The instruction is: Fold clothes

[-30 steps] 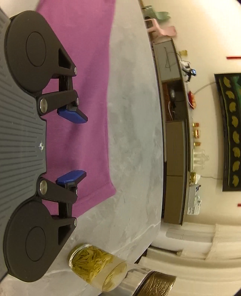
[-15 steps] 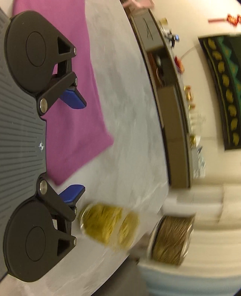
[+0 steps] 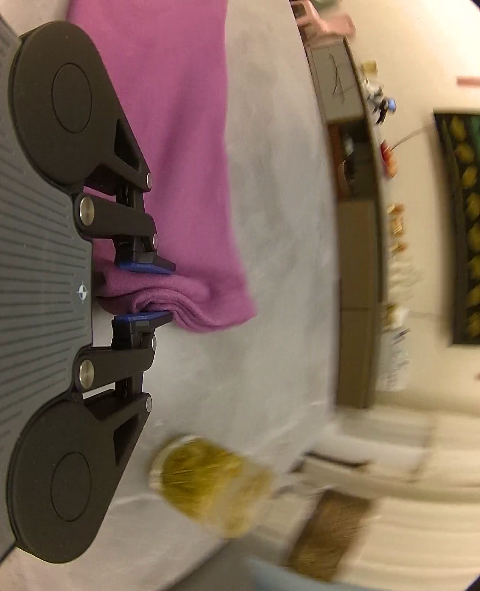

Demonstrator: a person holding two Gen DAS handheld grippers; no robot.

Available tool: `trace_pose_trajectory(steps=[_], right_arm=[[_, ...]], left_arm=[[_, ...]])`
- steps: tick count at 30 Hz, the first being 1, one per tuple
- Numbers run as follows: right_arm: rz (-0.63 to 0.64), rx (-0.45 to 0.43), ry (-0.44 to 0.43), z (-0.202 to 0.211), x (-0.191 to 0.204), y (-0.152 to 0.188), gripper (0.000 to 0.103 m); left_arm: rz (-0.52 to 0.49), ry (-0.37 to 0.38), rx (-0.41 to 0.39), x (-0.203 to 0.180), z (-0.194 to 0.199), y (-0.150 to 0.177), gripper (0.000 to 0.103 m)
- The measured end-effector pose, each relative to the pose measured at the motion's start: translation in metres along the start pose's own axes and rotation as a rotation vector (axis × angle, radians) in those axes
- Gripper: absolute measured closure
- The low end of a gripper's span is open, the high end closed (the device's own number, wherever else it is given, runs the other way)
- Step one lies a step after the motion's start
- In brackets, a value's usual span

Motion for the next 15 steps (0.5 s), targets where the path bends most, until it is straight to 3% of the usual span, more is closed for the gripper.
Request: trace_pose_trajectory(steps=[2, 6, 8, 9, 10, 15], right_arm=[[0.098, -0.086, -0.015, 0.018, 0.027, -0.006, 0.082], [0.255, -0.082, -0.181, 0.028, 0.102, 0.011, 0.08], [0.332, -0.078, -0.264, 0.033, 0.139, 0.02, 0.069], [0.349, -0.034, -0.285, 0.025, 0.147, 0.024, 0.053], [0.358, -0.019, -0.298, 0.021, 0.151, 0.028, 0.047], [0.27, 0.019, -0.423, 0.031, 0.137, 0.026, 0.04]], left_arm=[[0.052, 0.074, 0.005, -0.011, 0.0, -0.005, 0.075], [0.123, 0.231, 0.053, -0.049, -0.011, -0.009, 0.075], [0.115, 0.275, 0.076, -0.073, -0.022, -0.008, 0.075], [0.108, 0.296, 0.087, -0.086, -0.027, -0.007, 0.075], [0.099, 0.31, 0.097, -0.097, -0.033, -0.005, 0.075], [0.065, 0.354, 0.132, -0.14, -0.052, -0.001, 0.073]])
Point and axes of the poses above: each gripper's, at about its wrist camera, not at the fingertips, and z roughly against the way its jaws point, x to its left, y to its underside, the point moved 1 cm from there along -z, roughly the way its jaws point, and after that the axes turned 12 degrees about -y, right-handed, at the moved point
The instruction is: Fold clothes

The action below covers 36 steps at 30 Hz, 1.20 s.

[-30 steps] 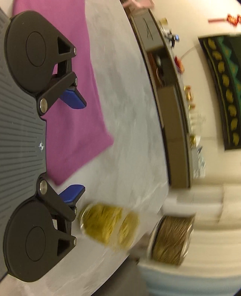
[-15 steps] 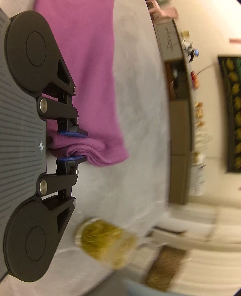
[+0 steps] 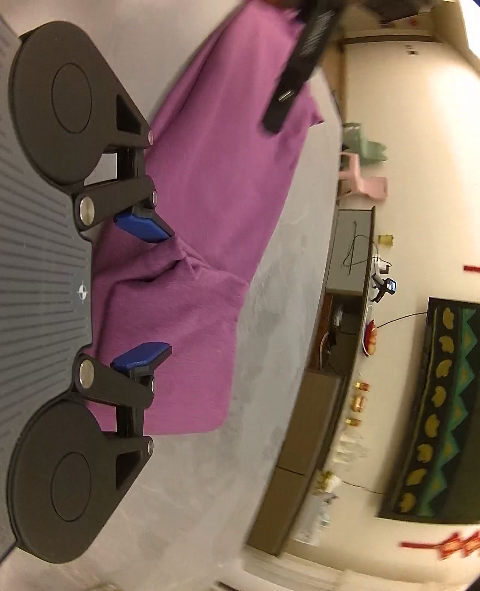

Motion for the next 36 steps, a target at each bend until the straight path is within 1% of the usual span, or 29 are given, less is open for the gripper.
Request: trace_pose_trajectory(steps=[2, 4, 7, 9, 11, 13, 14, 15, 16, 17, 18, 19, 21, 23, 24, 26, 27, 28, 30, 31, 33, 35, 36], right_arm=[[-0.059, -0.017, -0.043, 0.01, -0.007, 0.0, 0.04], [-0.133, -0.039, -0.085, 0.018, -0.018, -0.002, 0.04], [-0.237, -0.086, -0.142, 0.028, -0.031, -0.008, 0.041], [-0.285, -0.109, -0.138, 0.036, -0.042, -0.01, 0.041], [-0.295, -0.099, -0.075, 0.037, -0.045, -0.005, 0.042], [-0.291, -0.065, -0.025, 0.031, -0.052, 0.0, 0.05], [-0.29, -0.044, -0.008, 0.028, -0.055, 0.003, 0.05], [-0.287, -0.013, 0.008, 0.022, -0.058, 0.005, 0.053], [-0.284, 0.019, 0.025, 0.016, -0.061, 0.008, 0.056], [-0.276, 0.044, 0.04, 0.009, -0.062, 0.011, 0.057], [-0.258, 0.046, 0.047, 0.008, -0.061, 0.011, 0.058], [-0.241, 0.062, 0.054, 0.006, -0.058, 0.009, 0.058], [-0.212, 0.07, 0.095, 0.002, -0.053, 0.002, 0.058], [-0.136, -0.007, 0.118, 0.007, -0.044, -0.008, 0.057], [-0.1, -0.043, 0.094, 0.011, -0.036, -0.012, 0.057], [-0.066, -0.053, 0.048, 0.006, -0.023, -0.014, 0.057], [-0.062, -0.022, 0.036, -0.003, -0.019, -0.013, 0.057], [-0.063, 0.033, 0.04, -0.016, -0.016, -0.009, 0.057], [-0.063, 0.074, 0.07, -0.028, -0.014, -0.006, 0.055], [-0.064, 0.093, 0.085, -0.034, -0.013, -0.005, 0.056], [-0.093, 0.065, 0.096, -0.028, -0.014, -0.015, 0.056], [-0.113, 0.056, 0.104, -0.029, -0.013, -0.017, 0.056], [-0.132, 0.097, 0.128, -0.036, -0.017, -0.014, 0.056]], left_arm=[[0.007, 0.024, 0.001, -0.012, -0.01, -0.003, 0.071], [0.037, 0.055, 0.012, -0.025, -0.023, -0.006, 0.067], [0.089, 0.095, 0.04, -0.042, -0.046, -0.01, 0.065], [0.121, 0.122, 0.067, -0.053, -0.063, -0.011, 0.065], [0.115, 0.125, 0.078, -0.069, -0.075, -0.008, 0.066], [0.072, 0.083, 0.084, -0.084, -0.083, -0.002, 0.069], [0.046, 0.056, 0.087, -0.091, -0.087, 0.002, 0.071], [0.015, 0.025, 0.07, -0.098, -0.087, 0.004, 0.071], [-0.002, 0.005, 0.058, -0.1, -0.086, 0.005, 0.071], [-0.006, -0.006, 0.06, -0.1, -0.083, 0.005, 0.071], [-0.011, -0.016, 0.062, -0.1, -0.081, 0.006, 0.071], [-0.003, -0.021, 0.057, -0.096, -0.075, 0.005, 0.071], [0.026, -0.028, 0.034, -0.083, -0.057, 0.001, 0.07], [0.045, -0.042, 0.005, -0.068, -0.037, -0.003, 0.064], [0.055, -0.049, -0.005, -0.059, -0.029, -0.003, 0.062], [0.073, -0.083, -0.002, -0.038, -0.018, -0.002, 0.061], [0.081, -0.112, 0.007, -0.028, -0.016, 0.0, 0.061], [0.089, -0.148, 0.02, -0.019, -0.015, 0.003, 0.061], [0.108, -0.203, 0.044, -0.001, -0.012, 0.01, 0.062], [0.12, -0.22, 0.048, 0.007, -0.007, 0.013, 0.063], [0.133, -0.234, 0.034, 0.021, 0.006, 0.016, 0.063], [0.133, -0.247, 0.008, 0.033, 0.022, 0.018, 0.063], [0.128, -0.257, -0.005, 0.038, 0.029, 0.02, 0.063]])
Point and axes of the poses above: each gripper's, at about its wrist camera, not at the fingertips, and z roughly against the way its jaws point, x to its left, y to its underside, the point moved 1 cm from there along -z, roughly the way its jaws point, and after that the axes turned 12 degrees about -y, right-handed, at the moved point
